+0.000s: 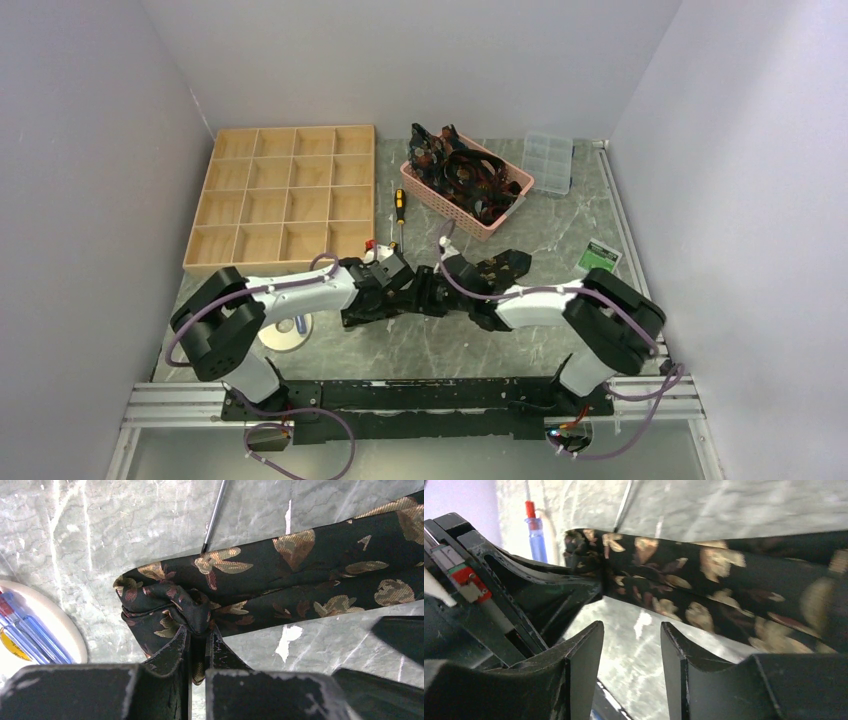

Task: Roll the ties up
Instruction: Roll the tie at the center of the board.

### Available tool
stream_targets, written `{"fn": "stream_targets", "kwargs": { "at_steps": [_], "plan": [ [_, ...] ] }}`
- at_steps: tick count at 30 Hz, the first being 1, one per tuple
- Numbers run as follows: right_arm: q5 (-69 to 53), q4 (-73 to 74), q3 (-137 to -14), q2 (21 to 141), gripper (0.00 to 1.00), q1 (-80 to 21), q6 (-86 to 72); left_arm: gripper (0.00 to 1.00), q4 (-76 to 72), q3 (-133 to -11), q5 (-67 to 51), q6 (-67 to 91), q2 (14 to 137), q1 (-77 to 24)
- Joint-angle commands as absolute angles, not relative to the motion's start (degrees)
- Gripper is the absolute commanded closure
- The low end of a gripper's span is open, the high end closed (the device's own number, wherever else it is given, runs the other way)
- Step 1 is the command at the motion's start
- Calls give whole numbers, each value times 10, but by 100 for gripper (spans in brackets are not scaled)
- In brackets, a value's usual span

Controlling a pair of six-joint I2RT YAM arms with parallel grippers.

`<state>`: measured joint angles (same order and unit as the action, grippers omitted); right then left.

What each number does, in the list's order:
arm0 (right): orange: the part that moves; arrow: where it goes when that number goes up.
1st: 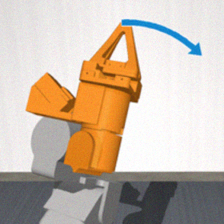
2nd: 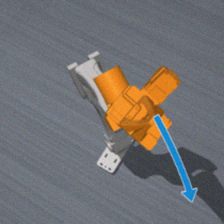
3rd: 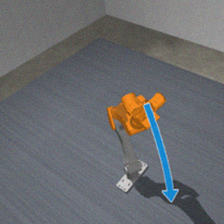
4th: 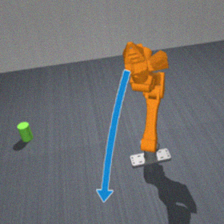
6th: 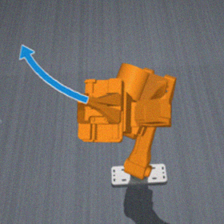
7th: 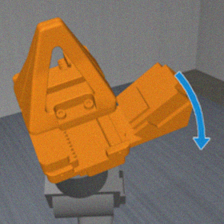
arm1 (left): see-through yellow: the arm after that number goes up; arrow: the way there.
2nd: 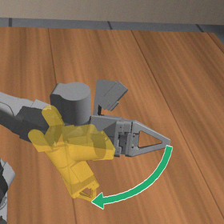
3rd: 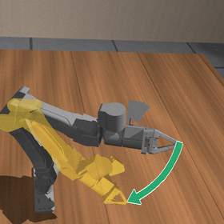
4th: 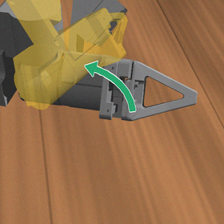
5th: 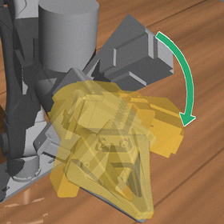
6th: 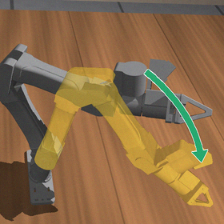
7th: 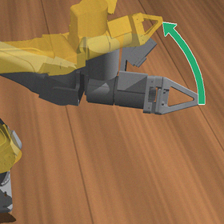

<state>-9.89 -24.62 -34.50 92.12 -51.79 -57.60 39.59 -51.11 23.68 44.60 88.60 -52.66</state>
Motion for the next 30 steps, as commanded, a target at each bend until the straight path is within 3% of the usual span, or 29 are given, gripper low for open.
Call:
{"fn": "stream_targets", "kwargs": {
  "at_steps": [1,4,7,14,30],
  "plan": [
    [-5,-174,-314,842,48,-504,-505,88,374,-535,214,438,899,-533],
    [20,-161,-298,809,47,-502,-478,61,377,-543,212,438,896,-537],
    [18,-164,-291,800,46,-503,-465,41,383,-553,212,441,886,-540],
    [-14,-167,-310,798,46,-523,-399,37,387,-544,208,460,816,-541],
    [-10,-133,-473,917,44,-571,-355,30,334,-251,240,707,446,-495]
  ]
}}
